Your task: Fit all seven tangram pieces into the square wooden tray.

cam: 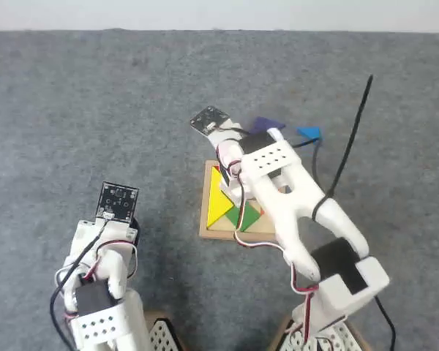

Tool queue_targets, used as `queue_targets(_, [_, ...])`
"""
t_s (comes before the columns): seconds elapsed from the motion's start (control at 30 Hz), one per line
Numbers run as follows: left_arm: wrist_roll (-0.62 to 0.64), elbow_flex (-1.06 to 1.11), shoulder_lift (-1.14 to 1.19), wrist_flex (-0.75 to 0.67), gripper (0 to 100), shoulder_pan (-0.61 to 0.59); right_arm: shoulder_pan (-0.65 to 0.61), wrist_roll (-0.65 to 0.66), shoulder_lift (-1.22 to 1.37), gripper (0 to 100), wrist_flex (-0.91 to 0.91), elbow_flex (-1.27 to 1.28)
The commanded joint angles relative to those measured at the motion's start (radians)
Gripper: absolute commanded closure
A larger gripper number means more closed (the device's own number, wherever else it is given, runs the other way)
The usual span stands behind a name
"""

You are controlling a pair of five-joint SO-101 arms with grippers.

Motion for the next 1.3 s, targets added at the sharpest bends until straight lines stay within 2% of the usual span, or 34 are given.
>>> queue_targets(0.0, [-0.005,-0.01,-0.008,0.006,81,-0.006,-0.01,-0.052,0.005,92.0,-0.027,-0.006])
queue_targets(0.33, [-0.005,-0.01,-0.008,0.006,81,-0.006,-0.01,-0.315,0.018,92.0,-0.074,0.034])
queue_targets(0.9, [-0.005,-0.01,-0.008,0.006,81,-0.006,0.031,-0.327,0.013,91.7,-0.105,0.084])
queue_targets(1.27, [-0.005,-0.01,-0.008,0.006,81,-0.006,0.09,-0.493,0.018,91.4,-0.113,0.086])
